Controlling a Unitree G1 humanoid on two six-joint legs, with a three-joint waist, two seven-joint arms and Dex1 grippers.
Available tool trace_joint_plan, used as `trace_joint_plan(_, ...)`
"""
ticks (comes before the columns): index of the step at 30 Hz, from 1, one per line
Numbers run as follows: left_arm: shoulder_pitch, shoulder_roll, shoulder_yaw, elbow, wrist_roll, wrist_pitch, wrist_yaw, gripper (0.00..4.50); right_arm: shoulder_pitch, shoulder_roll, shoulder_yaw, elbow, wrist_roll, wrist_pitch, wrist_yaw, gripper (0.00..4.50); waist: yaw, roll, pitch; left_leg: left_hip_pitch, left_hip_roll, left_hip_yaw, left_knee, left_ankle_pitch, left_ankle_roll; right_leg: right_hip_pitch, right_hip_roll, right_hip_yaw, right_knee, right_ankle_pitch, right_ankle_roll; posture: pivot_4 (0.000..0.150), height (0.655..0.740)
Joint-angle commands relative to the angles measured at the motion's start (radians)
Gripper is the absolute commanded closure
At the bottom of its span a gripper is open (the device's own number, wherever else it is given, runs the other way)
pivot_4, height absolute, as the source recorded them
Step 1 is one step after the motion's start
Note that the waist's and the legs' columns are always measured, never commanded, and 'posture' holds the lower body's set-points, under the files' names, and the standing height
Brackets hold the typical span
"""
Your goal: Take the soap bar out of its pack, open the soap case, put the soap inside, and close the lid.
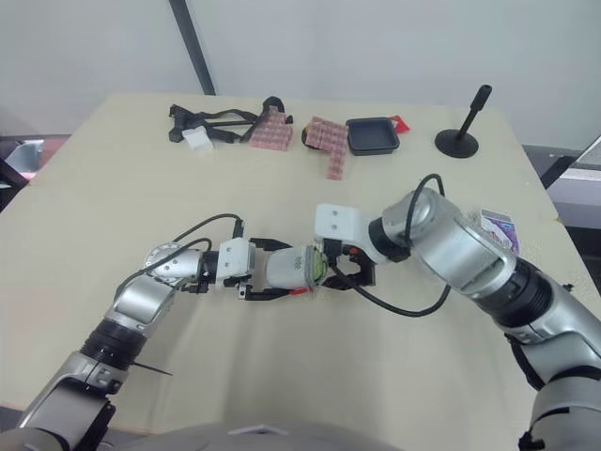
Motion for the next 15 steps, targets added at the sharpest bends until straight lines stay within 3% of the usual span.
trace_joint_plan(1,-0.014,0.008,0.006,-0.026,-0.016,-0.008,-0.002,1.04,0.042,-0.036,-0.084,-0.036,0.026,-0.051,0.007,0.05,0.001,0.000,0.000,0.000,0.000,0.000,0.000,0.000,0.000,0.000,0.000,0.000,0.000,0.000,0.000,0.150,0.7400)
trace_joint_plan(3,-0.015,0.010,0.007,-0.023,-0.016,-0.010,-0.004,1.04,0.077,-0.043,-0.123,-0.036,0.030,-0.088,0.001,0.05,0.000,0.000,0.000,-0.001,0.000,0.000,0.000,0.000,0.000,0.000,0.000,0.000,0.000,0.000,0.000,0.150,0.7400)
trace_joint_plan(4,-0.016,0.012,0.008,-0.021,-0.016,-0.013,-0.005,1.04,0.095,-0.049,-0.139,-0.034,0.030,-0.108,-0.001,0.30,-0.001,0.000,0.000,-0.001,0.000,0.000,0.000,0.000,0.000,0.000,0.000,0.000,0.000,0.000,0.000,0.150,0.7400)
trace_joint_plan(15,-0.026,0.034,0.010,-0.022,-0.030,-0.026,-0.046,1.04,0.207,-0.048,-0.174,-0.014,-0.002,-0.267,-0.016,3.84,-0.003,0.000,0.000,-0.001,0.000,0.000,0.000,0.000,0.000,0.000,0.000,0.001,0.000,0.000,0.000,0.150,0.7400)
